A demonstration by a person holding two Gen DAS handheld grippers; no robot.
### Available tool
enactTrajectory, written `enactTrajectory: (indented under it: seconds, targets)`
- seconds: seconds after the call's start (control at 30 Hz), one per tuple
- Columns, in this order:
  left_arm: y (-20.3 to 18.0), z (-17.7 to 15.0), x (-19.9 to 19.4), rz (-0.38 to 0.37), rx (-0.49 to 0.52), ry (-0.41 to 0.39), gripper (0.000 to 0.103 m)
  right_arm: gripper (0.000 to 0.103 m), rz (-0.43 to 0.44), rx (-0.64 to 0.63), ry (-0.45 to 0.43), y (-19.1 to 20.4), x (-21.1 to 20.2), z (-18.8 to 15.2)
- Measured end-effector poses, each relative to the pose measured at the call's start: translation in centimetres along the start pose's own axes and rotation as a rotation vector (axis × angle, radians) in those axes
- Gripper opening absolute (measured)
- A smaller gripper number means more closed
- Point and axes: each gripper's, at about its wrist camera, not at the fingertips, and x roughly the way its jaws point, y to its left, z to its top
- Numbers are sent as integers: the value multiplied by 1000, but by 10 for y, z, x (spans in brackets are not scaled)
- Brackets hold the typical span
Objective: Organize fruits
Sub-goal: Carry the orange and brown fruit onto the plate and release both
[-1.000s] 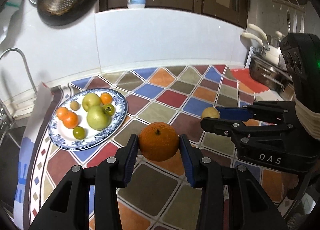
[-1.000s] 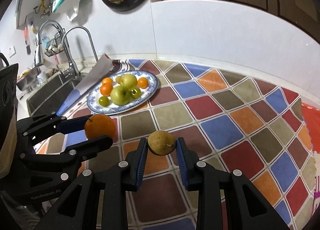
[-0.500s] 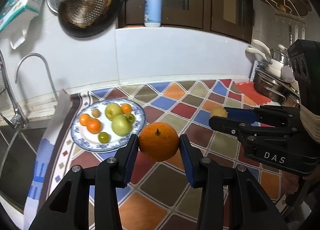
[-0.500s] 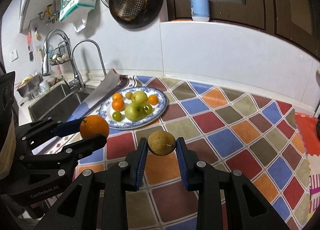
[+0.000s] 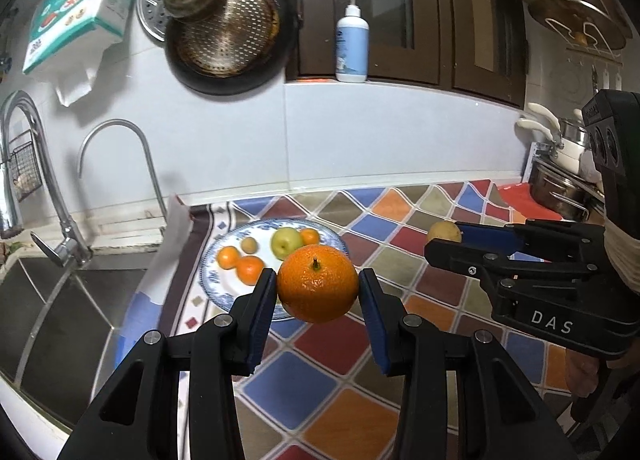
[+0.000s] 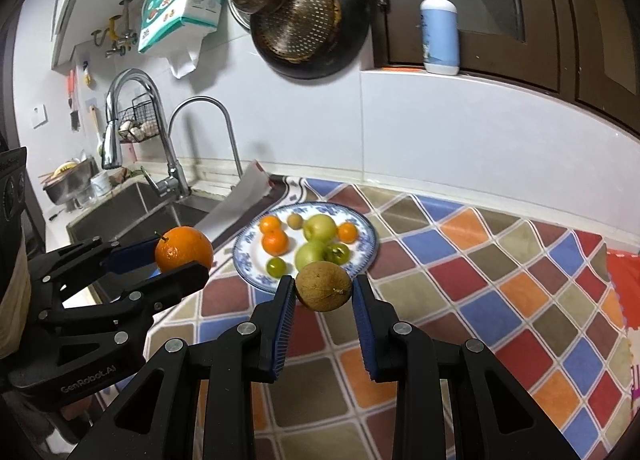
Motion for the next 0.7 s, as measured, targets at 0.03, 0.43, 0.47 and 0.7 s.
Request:
enactTrajectory:
  seconds: [0.03,0.43,0.47,0.7]
  targets:
    - [3,1,0,2,0,-2,41,30,2,1,-4,4,2,2]
    - [53,3,12,27,16,-1,42,30,0,11,-19,36,37,18]
    - [57,4,14,27,17,1,41,30,-1,10,-18,38,40,19]
    - [77,5,37,25,29,27,41,30,-8,5,-6,49,64,28]
